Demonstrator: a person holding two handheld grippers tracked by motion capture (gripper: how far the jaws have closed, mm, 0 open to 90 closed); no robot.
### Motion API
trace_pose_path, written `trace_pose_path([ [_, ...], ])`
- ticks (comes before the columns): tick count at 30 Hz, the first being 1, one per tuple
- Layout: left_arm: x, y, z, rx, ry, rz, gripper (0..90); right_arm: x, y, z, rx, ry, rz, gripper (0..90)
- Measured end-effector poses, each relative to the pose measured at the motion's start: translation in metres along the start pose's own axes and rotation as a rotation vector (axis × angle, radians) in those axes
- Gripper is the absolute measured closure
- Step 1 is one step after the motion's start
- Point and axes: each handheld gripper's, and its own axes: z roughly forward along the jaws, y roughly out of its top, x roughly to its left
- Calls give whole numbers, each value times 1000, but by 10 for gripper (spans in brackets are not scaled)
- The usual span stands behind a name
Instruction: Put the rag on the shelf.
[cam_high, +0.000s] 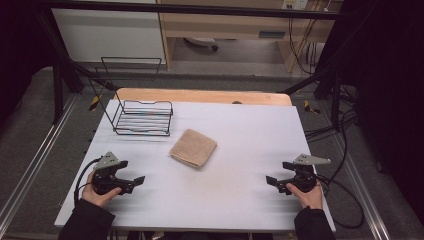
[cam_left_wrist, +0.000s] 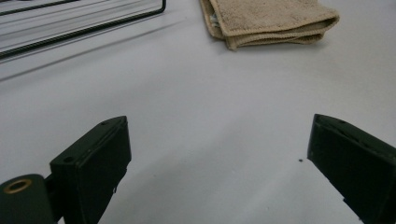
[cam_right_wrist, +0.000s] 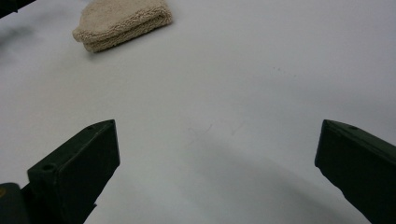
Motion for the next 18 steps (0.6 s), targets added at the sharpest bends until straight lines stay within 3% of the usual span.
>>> trace_pose_path([
  [11, -3, 0, 3, 10, 10, 12, 70, 9, 5, 4, 3, -8, -33, 20],
  [18, -4, 1, 3, 12, 13, 20, 71, 32, 16, 21, 12, 0, -66, 46],
])
